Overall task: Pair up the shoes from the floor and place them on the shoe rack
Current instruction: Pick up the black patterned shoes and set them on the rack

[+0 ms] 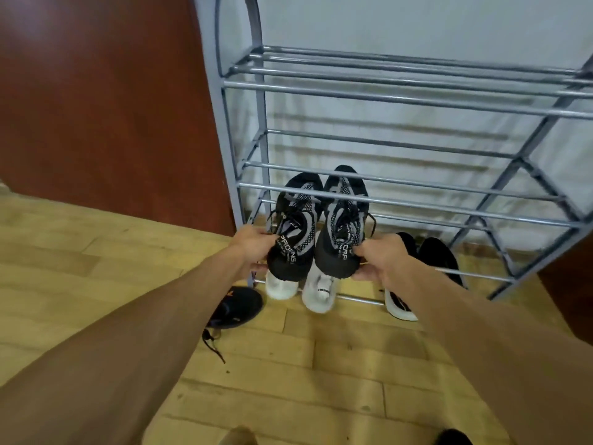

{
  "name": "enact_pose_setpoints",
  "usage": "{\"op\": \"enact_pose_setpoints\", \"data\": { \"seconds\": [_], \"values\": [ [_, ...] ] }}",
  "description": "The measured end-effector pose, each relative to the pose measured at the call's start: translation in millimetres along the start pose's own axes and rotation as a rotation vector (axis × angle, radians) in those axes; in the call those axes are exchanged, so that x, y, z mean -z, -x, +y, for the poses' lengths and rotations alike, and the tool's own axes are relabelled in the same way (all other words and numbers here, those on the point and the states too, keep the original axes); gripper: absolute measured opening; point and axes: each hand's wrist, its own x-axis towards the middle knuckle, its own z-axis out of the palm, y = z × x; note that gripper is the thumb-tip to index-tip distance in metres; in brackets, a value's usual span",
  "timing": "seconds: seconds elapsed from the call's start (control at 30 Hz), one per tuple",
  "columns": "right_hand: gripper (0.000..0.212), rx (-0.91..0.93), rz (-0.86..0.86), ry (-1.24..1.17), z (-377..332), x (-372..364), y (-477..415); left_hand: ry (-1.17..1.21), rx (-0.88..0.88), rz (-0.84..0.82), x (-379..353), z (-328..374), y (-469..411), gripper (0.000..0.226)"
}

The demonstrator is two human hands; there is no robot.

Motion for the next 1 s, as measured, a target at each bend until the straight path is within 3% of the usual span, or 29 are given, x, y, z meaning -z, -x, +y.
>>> {"op": "enact_pose_setpoints", "data": {
  "seconds": [0.2, 0.33, 0.43, 0.57, 0.63, 0.77, 0.87, 1.0],
  "values": [
    [0.028, 0.028, 0.035, -0.013, -4.7, -8.1, -57.1, 0.021, 0.042, 0.028, -13.9, 7.0, -52.6, 0.009],
    [0.014, 0.009, 0.033, 0.048, 5.2, -11.6, -78.9, 0.019, 0.053, 0.064, -17.0, 7.9, -71.2, 0.012],
    [0.020, -0.001, 0.029, 0.085, 12.1, -14.1, -84.9, -0.020, 0.060, 0.086, -13.7, 7.8, -81.5, 0.021],
    [0.011, 0.019, -0.021, 0.070, 15.2, -18.9, -83.0, -0.022, 0.074, 0.069, -13.8, 10.0, -83.0, 0.022],
    [0.022, 0.033, -0.058, 0.099, 16.8, -21.4, -80.0, -0.004, 0.075, 0.060, -16.2, 6.9, -79.3, 0.024],
    [0.037, 0.121, -0.049, 0.236, 24.1, -22.8, -64.2, 0.123, 0.073, 0.088, -15.1, -1.9, -61.7, 0.024],
    [0.042, 0.243, 0.054, 0.498, 24.1, -26.4, -38.7, 0.138, 0.073, 0.107, -2.0, -3.8, -39.4, 0.014],
    [0.052, 0.354, -0.058, 0.769, 22.0, -44.9, 8.9, 0.046, 0.080, 0.116, 29.5, -16.4, -9.9, 0.038]
  ]
}}
